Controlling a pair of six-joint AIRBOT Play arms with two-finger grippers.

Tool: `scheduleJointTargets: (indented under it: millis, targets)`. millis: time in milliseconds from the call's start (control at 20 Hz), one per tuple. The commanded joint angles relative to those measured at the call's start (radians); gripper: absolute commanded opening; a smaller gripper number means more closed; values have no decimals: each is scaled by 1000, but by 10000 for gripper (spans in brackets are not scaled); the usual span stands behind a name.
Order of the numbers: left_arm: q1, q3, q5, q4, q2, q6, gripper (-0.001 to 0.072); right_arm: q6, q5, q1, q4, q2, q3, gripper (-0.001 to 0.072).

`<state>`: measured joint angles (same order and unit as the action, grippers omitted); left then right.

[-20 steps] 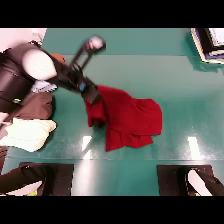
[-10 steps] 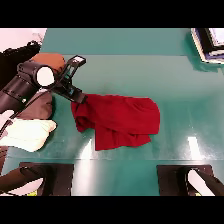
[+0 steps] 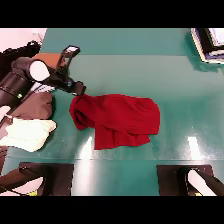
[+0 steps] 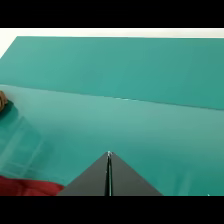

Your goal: Fold the shirts.

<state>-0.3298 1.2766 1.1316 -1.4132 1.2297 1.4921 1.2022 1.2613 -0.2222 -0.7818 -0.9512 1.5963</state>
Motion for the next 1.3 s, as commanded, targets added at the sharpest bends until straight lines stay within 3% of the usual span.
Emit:
scheduleJointTargets:
  millis: [0, 150, 400, 750, 800, 850, 950, 1100, 1250]
  targets:
    - [113, -8, 219, 7, -1, 0, 325, 0, 9, 0, -6, -1, 0, 19]
    - [179, -169, 249, 69, -49, -7, 325, 0, 16, 0, -6, -1, 0, 19]
    - [179, -489, 10, 230, -216, -3, 324, 0, 16, 0, -6, -1, -1, 19]
    - [176, -680, -308, 397, -209, -7, 323, 0, 21, 0, -6, -1, -1, 19]
    - [174, -681, -315, 396, -207, -7, 320, 1, 26, 0, -6, -1, -1, 19]
    - [175, -681, -317, 396, -207, -7, 257, 0, 26, 0, -7, -1, -1, 19]
    - [175, -678, -314, 396, -208, -7, 28, 0, 28, 0, -10, -1, -1, 20]
    - [178, -595, -212, 327, -220, -7, 23, 19, 105, 0, -140, 1, -21, 19]
    - [178, -405, -51, 165, -221, -8, 23, 91, 200, 0, -264, 20, -187, 20]
